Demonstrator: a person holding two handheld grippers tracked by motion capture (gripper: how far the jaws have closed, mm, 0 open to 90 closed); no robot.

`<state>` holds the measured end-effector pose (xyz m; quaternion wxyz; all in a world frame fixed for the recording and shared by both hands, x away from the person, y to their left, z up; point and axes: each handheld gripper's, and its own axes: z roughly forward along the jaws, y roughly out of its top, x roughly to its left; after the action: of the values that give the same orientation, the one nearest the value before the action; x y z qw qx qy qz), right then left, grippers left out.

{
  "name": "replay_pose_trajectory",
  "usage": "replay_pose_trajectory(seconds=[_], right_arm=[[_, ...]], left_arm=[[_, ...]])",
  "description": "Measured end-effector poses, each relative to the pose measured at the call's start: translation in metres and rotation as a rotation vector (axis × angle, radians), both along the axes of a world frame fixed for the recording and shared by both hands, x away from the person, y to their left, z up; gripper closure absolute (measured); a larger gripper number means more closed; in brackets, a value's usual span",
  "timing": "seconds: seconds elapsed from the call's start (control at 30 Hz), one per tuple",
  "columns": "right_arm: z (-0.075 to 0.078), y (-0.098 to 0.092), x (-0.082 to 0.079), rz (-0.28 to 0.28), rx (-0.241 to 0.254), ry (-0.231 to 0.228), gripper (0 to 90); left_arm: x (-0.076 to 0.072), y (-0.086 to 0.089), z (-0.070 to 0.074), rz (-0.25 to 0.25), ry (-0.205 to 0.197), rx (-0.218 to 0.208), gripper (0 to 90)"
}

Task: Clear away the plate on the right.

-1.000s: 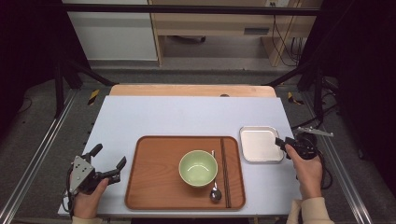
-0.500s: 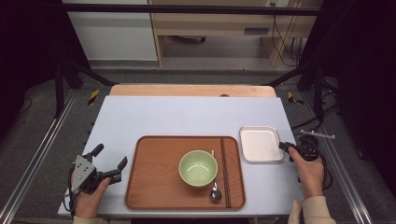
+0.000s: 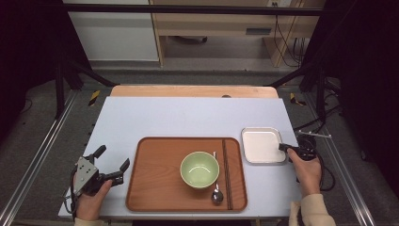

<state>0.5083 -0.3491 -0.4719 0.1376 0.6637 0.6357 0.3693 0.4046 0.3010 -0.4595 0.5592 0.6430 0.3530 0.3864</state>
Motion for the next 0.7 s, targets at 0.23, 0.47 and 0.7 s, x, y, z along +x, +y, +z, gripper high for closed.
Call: replay_pose_trajectory(seconds=[0.23, 0.47, 0.7], right_arm=[[-0.003, 0.001, 0.002, -0.013, -0.002, 0.022, 84.0], [-0.002, 0.0, 0.002, -0.027, 0.035, 0.022, 89.0], [0.01, 0.002, -0.003, -0.034, 0.024, -0.038, 89.2]], left_arm=[[0.001, 0.0, 0.0, 0.002, 0.003, 0.005, 3.7], [0.001, 0.0, -0.001, 0.001, 0.005, 0.008, 3.7], [0.0, 0.0, 0.0, 0.001, 0.001, 0.003, 3.9]])
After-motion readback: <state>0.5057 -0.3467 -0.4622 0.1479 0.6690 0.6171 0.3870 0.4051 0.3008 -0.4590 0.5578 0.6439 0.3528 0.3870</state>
